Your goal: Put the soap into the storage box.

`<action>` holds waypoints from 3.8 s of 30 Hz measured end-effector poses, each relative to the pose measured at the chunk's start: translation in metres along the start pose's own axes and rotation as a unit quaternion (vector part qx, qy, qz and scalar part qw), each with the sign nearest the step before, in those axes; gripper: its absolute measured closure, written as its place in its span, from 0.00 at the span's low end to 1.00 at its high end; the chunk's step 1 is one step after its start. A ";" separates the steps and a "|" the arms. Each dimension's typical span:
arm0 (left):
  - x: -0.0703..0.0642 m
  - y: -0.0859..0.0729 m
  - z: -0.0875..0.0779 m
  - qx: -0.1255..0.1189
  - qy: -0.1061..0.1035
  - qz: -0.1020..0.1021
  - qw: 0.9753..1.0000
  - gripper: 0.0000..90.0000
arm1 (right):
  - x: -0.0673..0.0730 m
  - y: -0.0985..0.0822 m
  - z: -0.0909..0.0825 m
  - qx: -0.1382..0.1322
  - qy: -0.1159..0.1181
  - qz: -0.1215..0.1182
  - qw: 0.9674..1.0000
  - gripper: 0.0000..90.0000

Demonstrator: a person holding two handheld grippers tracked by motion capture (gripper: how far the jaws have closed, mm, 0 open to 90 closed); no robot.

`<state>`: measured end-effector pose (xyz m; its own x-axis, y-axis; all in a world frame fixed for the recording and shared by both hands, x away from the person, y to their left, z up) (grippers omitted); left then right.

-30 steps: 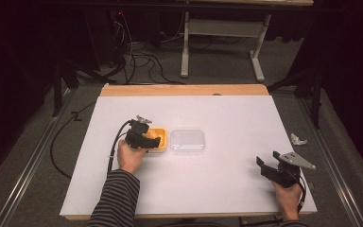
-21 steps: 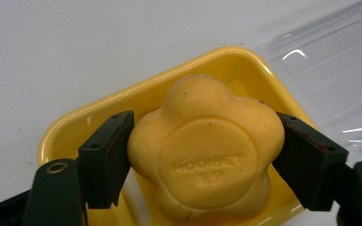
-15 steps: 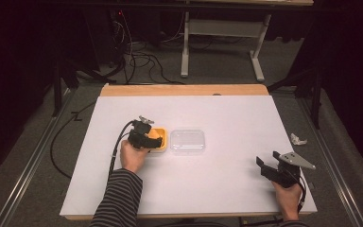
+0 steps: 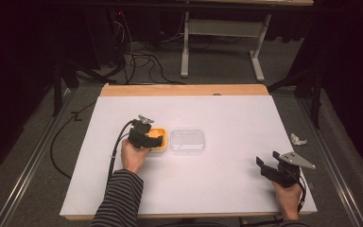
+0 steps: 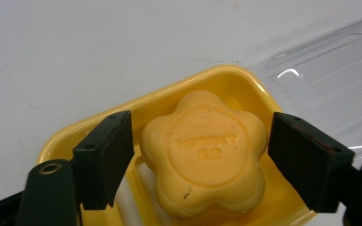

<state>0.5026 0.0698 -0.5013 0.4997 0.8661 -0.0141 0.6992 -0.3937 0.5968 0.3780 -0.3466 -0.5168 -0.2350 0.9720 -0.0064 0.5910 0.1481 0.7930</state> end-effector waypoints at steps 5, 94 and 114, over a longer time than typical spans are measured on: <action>0.001 0.002 -0.007 -0.014 -0.001 0.001 1.000 0.26 | 0.000 0.000 0.000 0.001 -0.001 0.001 1.000 0.31; -0.041 -0.057 -0.096 -0.130 -0.052 0.002 0.990 0.26 | 0.000 -0.001 0.002 0.009 0.001 0.002 1.000 0.31; -0.055 -0.070 -0.082 -0.119 -0.058 0.012 0.991 0.26 | 0.001 -0.001 0.001 0.006 -0.002 0.003 1.000 0.31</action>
<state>0.3842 0.0752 -0.4768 0.5795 0.8108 -0.0822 0.5539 -0.3178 0.7696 0.3783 -0.3459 -0.5177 -0.2290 0.9734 -0.0045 0.6021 0.1453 0.7851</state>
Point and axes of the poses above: each handheld gripper's, and its own axes: z roughly forward along the jaws, y roughly out of its top, x roughly to its left, the point moved 8 cm from there along z, roughly forward along the jaws, and after that the axes turned 7 degrees about x, right-handed, at the moved point
